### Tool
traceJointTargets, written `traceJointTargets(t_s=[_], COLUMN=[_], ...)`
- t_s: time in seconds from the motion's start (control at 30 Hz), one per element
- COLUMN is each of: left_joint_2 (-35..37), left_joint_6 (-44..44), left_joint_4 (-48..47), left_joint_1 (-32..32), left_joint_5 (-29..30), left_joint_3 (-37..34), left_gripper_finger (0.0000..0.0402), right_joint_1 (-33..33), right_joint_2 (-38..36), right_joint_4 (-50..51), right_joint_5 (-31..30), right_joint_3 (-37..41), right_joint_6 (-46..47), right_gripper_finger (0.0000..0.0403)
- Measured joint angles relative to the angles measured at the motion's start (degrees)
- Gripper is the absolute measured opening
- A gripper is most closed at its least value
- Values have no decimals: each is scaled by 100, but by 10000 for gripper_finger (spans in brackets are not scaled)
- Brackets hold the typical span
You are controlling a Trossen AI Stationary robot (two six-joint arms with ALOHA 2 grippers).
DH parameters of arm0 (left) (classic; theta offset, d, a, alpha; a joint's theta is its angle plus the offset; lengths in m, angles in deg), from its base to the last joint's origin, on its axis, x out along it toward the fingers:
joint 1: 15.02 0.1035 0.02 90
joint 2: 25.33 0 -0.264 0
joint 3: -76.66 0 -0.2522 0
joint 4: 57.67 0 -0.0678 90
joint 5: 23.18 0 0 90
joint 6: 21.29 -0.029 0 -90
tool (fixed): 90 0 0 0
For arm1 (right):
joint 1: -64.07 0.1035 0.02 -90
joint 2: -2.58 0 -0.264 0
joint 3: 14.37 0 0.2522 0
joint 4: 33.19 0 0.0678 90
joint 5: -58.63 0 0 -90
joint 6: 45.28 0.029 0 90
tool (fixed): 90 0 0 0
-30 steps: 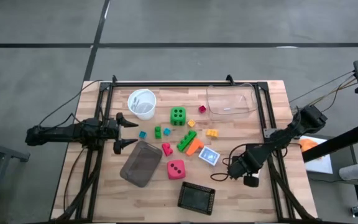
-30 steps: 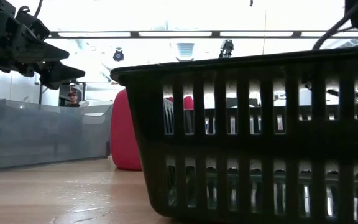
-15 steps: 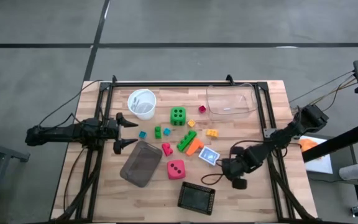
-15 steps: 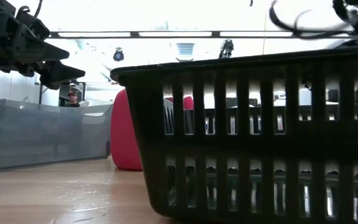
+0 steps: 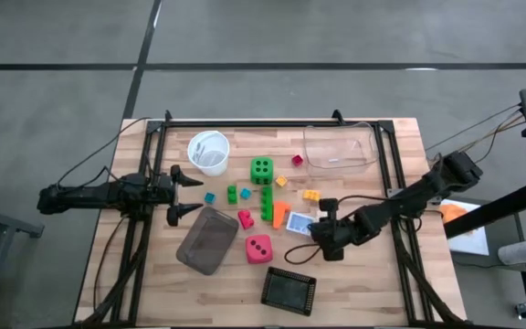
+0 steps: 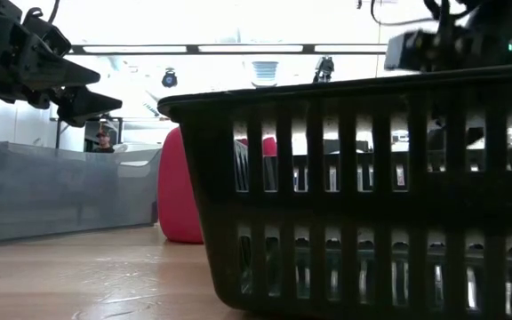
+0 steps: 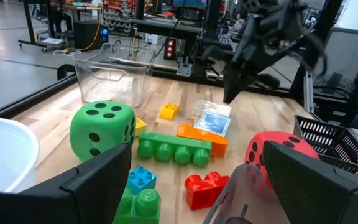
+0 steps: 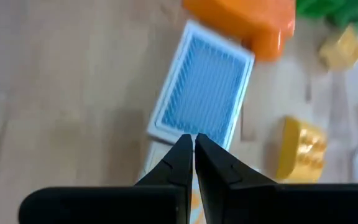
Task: Pick & Place Toys
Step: Put the yellow deck of cards into the black bin
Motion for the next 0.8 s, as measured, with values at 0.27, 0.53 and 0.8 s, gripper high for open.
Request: traceJointTargets(t_s=[0.27,0.53,0.8], left_joint_2=[0,0,0], left_joint_6=[4,4,4], left_joint_4=[-8,-21,-23], left_joint_1=[0,0,0], left_joint_5=[0,0,0], left_joint_3=[-2,-2,-2], left_gripper_finger=[362,362,362], right_joint_1=[-297,-562,-575], right_joint_2=[-548,-776,-688], right_joint_4=[20,250,1697], right_joint_5=[74,423,649], right_joint_3=[-84,-93,-367], right_joint_6=[-75,307,-292], right_gripper_finger=[31,195,348])
